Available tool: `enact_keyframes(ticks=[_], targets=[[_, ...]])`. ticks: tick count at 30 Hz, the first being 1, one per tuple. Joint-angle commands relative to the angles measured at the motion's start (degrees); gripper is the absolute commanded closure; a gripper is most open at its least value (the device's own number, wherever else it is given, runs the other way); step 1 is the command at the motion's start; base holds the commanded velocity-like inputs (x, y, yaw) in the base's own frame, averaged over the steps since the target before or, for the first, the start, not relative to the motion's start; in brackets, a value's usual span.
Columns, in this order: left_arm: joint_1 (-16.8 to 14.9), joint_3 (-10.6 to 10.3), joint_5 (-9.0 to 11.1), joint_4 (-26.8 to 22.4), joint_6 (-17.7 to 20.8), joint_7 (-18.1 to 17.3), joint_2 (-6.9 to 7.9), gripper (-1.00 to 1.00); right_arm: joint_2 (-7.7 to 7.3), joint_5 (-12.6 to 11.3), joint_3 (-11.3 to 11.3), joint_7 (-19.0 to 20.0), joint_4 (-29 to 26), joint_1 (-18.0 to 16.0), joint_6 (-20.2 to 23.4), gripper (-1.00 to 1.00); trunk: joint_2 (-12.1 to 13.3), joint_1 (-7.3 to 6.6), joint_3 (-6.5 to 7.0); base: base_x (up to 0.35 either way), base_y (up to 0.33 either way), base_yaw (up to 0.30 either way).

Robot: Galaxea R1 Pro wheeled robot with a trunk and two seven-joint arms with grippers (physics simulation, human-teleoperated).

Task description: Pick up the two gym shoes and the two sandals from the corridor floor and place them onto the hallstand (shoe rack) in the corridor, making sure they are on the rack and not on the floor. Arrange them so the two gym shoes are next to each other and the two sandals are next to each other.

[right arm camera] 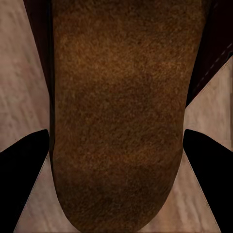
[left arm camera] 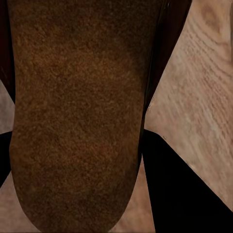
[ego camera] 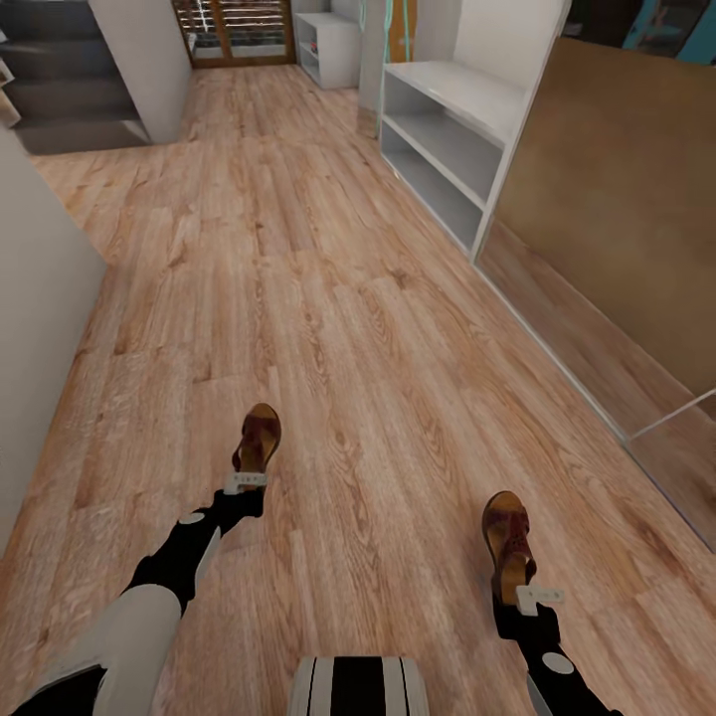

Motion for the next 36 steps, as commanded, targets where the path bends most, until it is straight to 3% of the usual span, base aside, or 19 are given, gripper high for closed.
enact_keyframes(ticks=[1, 6, 10, 14, 20, 32, 36], targets=[[0.32, 0.52, -0.41, -0.14, -0.23, -0.53, -0.07, 1.0, 0.02, 0.58, -0.17, -0.14, 0.07, -0.02, -0.3, 1.0, 0.0, -0.03, 0.2, 0.0, 0.0, 0.0], [2.82, 0.61, -0.41, -0.13, -1.92, -0.17, 0.15, 1.0, 0.02, 0.65, -0.17, -0.2, 0.06, -0.02, -1.18, 1.0, 0.07, -0.16, 1.31, 0.0, 0.0, 0.0], [8.36, 0.84, -0.47, -0.12, -7.16, 0.2, 0.84, 1.0, 0.02, 0.74, -0.17, -0.27, -0.21, -0.02, -1.46, 1.0, 0.12, -0.27, 2.46, 0.0, 0.0, 0.0], [11.74, 1.62, -0.15, 0.04, -10.65, 0.3, 1.78, 1.0, -0.01, 0.83, -0.17, -0.24, 0.11, -0.02, -1.58, 1.0, 0.18, -0.37, 3.69, 0.0, 0.0, 0.0], [15.81, 5.44, 0.71, 0.42, -15.04, 0.21, 2.07, 1.0, -0.06, 0.82, -0.17, -0.23, 3.0, -0.02, -3.6, 1.0, 0.26, -0.52, 5.55, 0.0, 0.0, 0.0], [23.76, 9.69, 0.94, 0.86, -20.59, 0.23, 2.14, 1.0, -0.26, 0.86, -0.17, -0.19, 9.96, -0.02, -9.97, 1.0, 0.42, -0.83, 9.29, 0.0, 0.0, 0.0], [26.01, 12.03, 0.92, 0.87, -23.08, 0.22, 2.12, 1.0, -0.42, 0.86, -0.17, -0.15, 13.0, -0.02, -12.85, 1.0, 0.47, -0.94, 10.54, 0.0, 0.0, 0.0]])
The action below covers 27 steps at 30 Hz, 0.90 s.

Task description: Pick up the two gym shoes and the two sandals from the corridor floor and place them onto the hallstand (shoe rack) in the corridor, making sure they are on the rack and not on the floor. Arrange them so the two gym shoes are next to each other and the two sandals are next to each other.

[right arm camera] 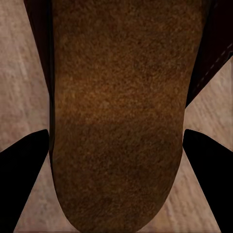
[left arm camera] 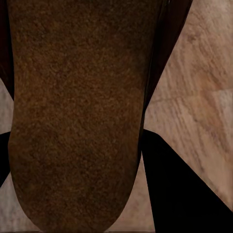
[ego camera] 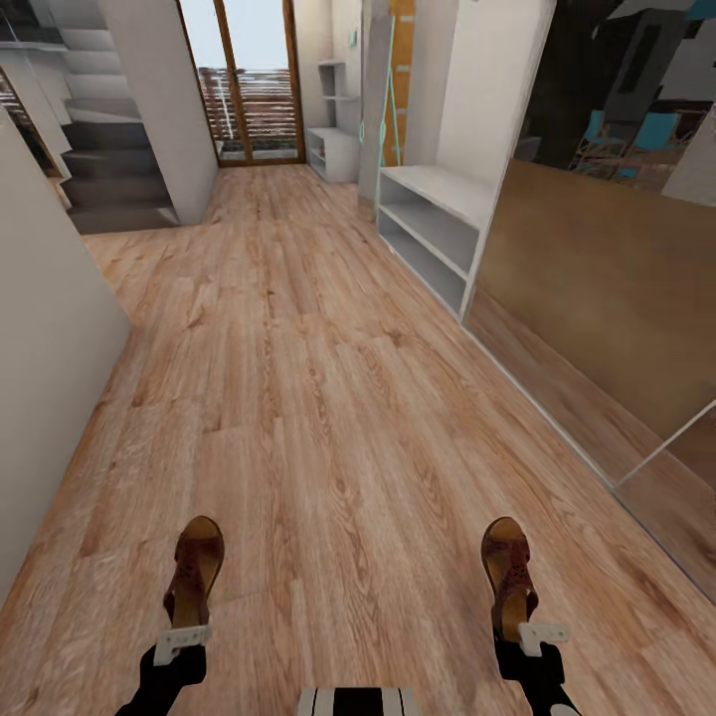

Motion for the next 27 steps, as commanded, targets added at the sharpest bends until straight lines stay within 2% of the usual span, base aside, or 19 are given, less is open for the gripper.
enact_keyframes(ticks=[1, 5, 12, 27], targets=[[0.24, 0.89, -0.74, 0.03, -0.54, -0.43, -0.08, 1.0, 0.01, 0.6, -0.3, -0.17, 0.62, -0.04, -0.76, 1.0, 0.0, -0.03, 0.29, 0.0, 0.0, 0.0], [1.29, 2.4, -0.74, 0.03, -1.28, -0.47, -0.12, 1.0, -0.06, 0.6, -0.3, -0.22, 3.54, -0.04, -3.59, 1.0, 0.06, -0.14, 1.53, 0.0, 0.0, 0.0], [1.79, 3.49, -0.83, 0.09, -1.54, -0.48, -0.08, 1.0, -0.29, 0.6, -0.32, -0.25, 5.7, -0.04, -5.53, 1.0, 0.15, -0.32, 3.71, 0.0, 0.0, 0.0], [2.52, 3.15, -1.18, 1.08, -1.68, -0.57, -0.22, 1.0, -0.32, 0.6, -0.3, -0.25, 6.07, -0.04, -6.21, 1.0, 0.35, -0.7, 8.39, 0.0, 0.0, 0.0]])
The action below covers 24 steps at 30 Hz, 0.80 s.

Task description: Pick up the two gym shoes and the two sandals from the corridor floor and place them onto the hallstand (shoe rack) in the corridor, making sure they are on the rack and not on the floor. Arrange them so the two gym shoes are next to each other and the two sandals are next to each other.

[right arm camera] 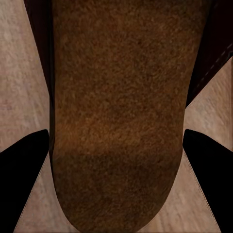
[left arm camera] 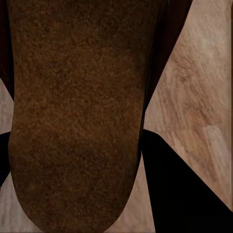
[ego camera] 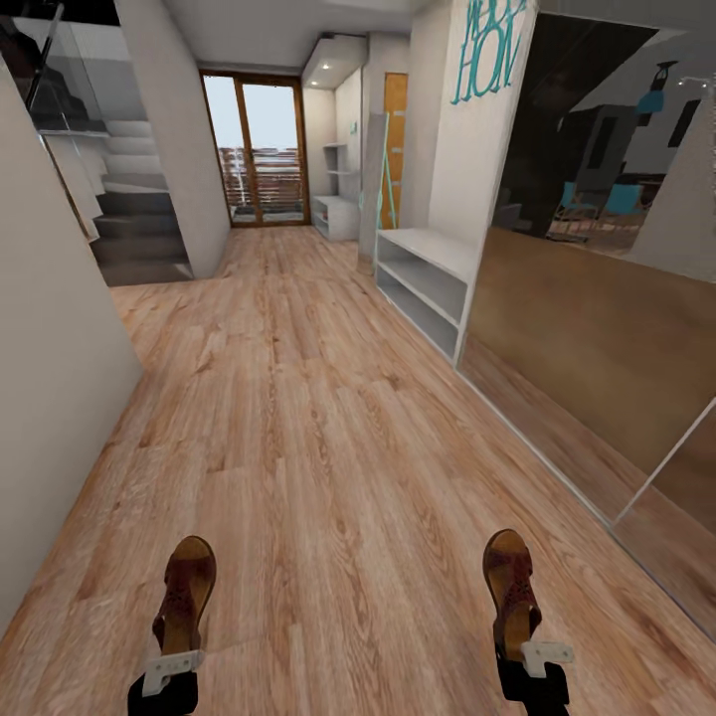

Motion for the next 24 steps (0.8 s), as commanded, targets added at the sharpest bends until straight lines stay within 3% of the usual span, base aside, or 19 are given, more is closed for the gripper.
enact_keyframes(ticks=[1, 14, 17, 24], targets=[[-0.06, 0.49, -0.69, 0.04, -0.27, -0.41, -0.04, 1.0, 0.02, 0.6, -0.3, -0.24, 0.08, -0.03, -0.16, 1.0, 0.0, -0.03, 0.26, 0.0, 0.0, 0.0], [-0.06, 0.41, -0.69, 0.12, -0.26, -0.41, -0.04, 1.0, 0.1, 0.6, -0.3, -0.24, 0.09, -0.03, -0.16, 1.0, 0.17, -0.37, 3.36, 0.0, 0.0, 0.012], [-0.06, 0.41, -0.69, 0.13, -0.24, -0.41, -0.05, 1.0, 0.11, 0.6, -0.3, -0.26, 0.09, -0.03, -0.16, 1.0, 0.21, -0.45, 4.06, 0.0, 0.0, 0.174], [-0.06, 0.36, -0.69, 0.13, -0.23, -0.41, -0.04, 1.0, 0.11, 0.6, -0.3, -0.27, 0.09, -0.03, -0.16, 1.0, 3.02, -1.98, 5.44, 0.0, 0.0, 0.248]])
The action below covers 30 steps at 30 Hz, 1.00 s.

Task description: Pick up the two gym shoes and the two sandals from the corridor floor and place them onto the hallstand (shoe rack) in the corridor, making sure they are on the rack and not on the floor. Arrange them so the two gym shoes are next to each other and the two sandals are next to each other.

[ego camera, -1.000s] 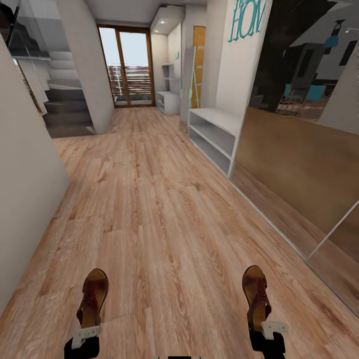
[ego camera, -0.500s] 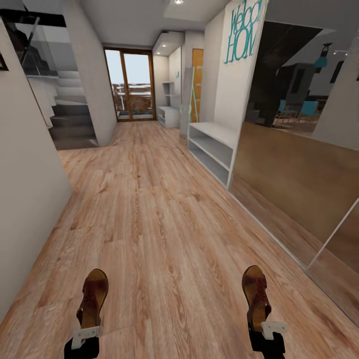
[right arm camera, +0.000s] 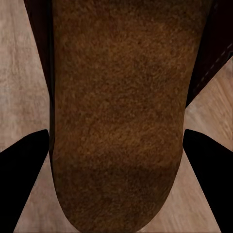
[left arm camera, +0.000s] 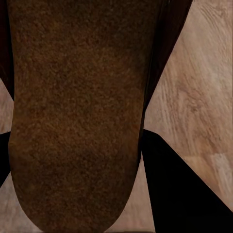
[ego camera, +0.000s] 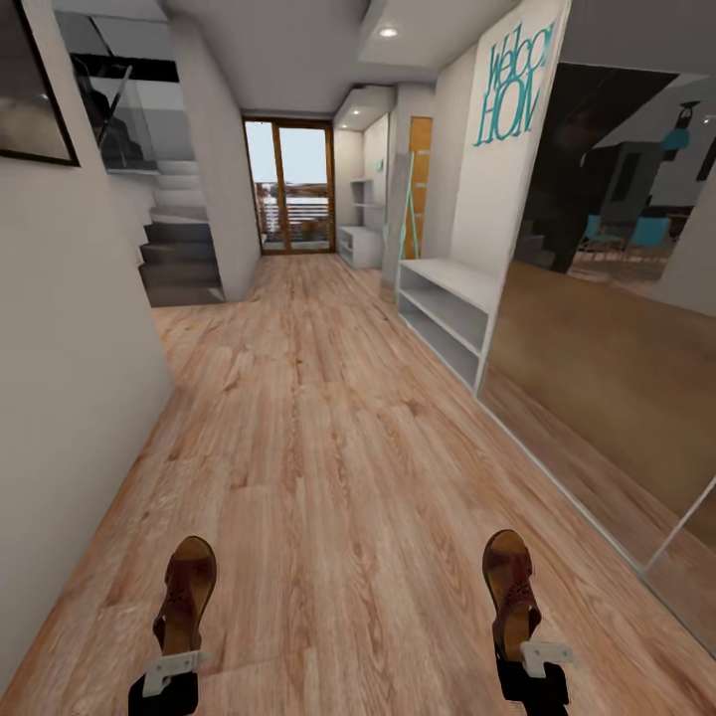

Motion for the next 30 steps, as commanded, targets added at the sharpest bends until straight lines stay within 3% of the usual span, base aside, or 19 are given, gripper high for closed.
enact_keyframes(ticks=[1, 12, 24, 30], targets=[[-0.08, 0.48, -0.67, 0.05, -0.27, -0.41, -0.08, 1.0, 0.01, 0.61, -0.29, -0.26, 0.05, -0.02, -0.16, 1.0, 0.4, -0.24, 0.14, 0.0, 0.0, 0.268], [-0.08, 0.45, -0.7, 0.05, -0.27, -0.41, -0.14, 1.0, 0.01, 0.55, -0.29, -0.3, 0.05, -0.02, -0.16, 1.0, 4.81, -2.65, 2.14, 0.0, 0.0, 0.274], [-0.08, 0.45, -0.67, -0.02, -0.35, -0.41, -0.13, 1.0, 0.01, 0.52, -0.29, -0.33, 0.04, -0.02, -0.16, 1.0, 4.81, -2.65, 2.14, 0.003, 0.0, 0.276], [-0.08, 0.45, -0.67, -0.04, -0.36, -0.41, -0.2, 1.0, 0.01, 0.52, -0.29, -0.41, 0.05, -0.02, -0.16, 1.0, 4.81, -2.65, 2.14, 0.217, 0.0, 0.275]])
